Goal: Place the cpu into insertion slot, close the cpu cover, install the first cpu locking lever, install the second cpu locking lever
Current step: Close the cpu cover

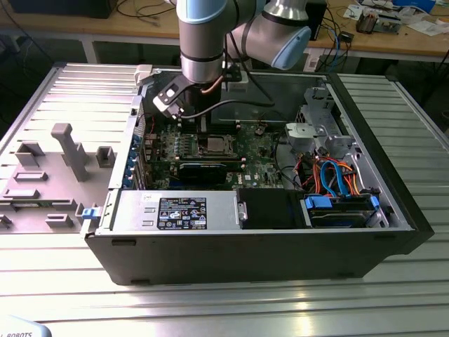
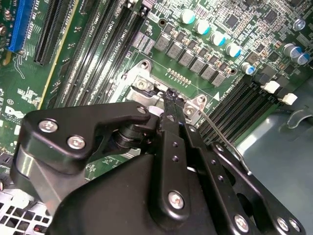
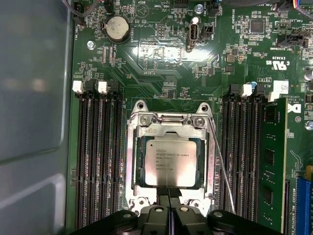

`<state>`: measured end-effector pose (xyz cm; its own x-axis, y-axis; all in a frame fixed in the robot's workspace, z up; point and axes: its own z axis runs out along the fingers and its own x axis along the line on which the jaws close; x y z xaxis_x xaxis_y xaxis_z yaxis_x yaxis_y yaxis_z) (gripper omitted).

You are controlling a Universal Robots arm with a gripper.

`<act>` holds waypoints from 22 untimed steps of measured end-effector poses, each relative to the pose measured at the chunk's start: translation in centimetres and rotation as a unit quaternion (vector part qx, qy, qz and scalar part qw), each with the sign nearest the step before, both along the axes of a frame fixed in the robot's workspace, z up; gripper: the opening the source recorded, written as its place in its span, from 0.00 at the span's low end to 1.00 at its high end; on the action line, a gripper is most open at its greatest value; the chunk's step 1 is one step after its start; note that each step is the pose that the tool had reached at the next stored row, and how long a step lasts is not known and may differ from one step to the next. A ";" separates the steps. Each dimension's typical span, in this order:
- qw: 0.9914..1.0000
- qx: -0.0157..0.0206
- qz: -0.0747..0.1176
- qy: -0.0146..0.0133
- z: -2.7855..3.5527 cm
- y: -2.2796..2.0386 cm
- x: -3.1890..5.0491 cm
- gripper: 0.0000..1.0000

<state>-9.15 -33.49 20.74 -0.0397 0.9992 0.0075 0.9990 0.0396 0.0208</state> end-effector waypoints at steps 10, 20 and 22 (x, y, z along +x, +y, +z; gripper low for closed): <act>1.000 0.000 0.000 0.002 -0.22 0.01 0.01 0.12; 1.000 0.000 0.001 0.002 0.48 0.02 0.02 0.12; 1.000 -0.001 0.000 0.002 0.48 0.04 0.35 0.12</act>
<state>-8.79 -33.45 21.23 -0.0406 0.9992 0.0060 0.9991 0.0405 0.0160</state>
